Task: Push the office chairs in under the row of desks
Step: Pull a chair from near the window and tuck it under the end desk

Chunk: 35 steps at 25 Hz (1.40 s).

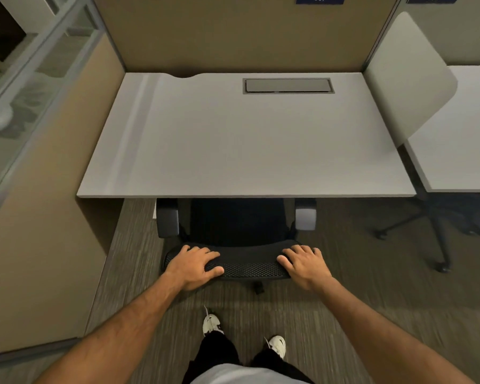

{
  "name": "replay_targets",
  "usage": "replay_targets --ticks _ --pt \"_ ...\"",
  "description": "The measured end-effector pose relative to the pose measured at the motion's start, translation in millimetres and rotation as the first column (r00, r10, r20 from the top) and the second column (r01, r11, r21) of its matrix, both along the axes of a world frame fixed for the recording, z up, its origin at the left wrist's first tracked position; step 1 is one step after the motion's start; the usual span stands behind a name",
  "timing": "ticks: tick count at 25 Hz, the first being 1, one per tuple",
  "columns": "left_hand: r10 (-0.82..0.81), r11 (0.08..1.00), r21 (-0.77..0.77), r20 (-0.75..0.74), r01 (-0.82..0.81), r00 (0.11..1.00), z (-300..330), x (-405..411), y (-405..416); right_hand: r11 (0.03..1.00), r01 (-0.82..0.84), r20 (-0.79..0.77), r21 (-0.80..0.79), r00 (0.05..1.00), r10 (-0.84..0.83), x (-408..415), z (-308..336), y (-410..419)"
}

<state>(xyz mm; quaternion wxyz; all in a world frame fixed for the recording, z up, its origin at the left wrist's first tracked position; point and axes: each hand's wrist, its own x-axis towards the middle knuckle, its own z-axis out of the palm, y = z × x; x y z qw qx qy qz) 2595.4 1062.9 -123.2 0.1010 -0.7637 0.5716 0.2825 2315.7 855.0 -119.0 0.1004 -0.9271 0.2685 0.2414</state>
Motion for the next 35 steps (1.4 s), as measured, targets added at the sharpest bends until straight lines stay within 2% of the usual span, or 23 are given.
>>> replay_targets --ticks 6,10,20,26,35 --pt "0.003 1.000 -0.026 -0.019 -0.004 1.000 -3.2 9.1 -12.5 0.977 0.201 0.101 0.075 0.973 -0.208 9.8 -8.8 -20.1" --pt "-0.007 0.999 -0.045 -0.043 0.005 0.999 -4.6 42.8 -36.0 0.970 0.215 0.083 0.115 0.971 -0.225 41.1 -9.5 -44.6" --pt "-0.018 0.995 -0.098 -0.060 0.012 0.998 -9.8 98.2 -100.4 0.963 0.258 0.102 0.084 0.959 -0.265 93.7 -12.8 -99.1" --pt "0.004 0.990 -0.140 -0.081 -0.015 0.997 -9.1 117.1 -126.0 0.959 0.282 0.108 0.015 0.953 -0.282 108.6 -10.1 -122.0" --pt "0.040 0.985 -0.162 -0.115 -0.059 0.992 -18.7 115.1 -144.7 0.960 0.280 0.086 0.015 0.956 -0.280 122.2 -10.9 -156.3"
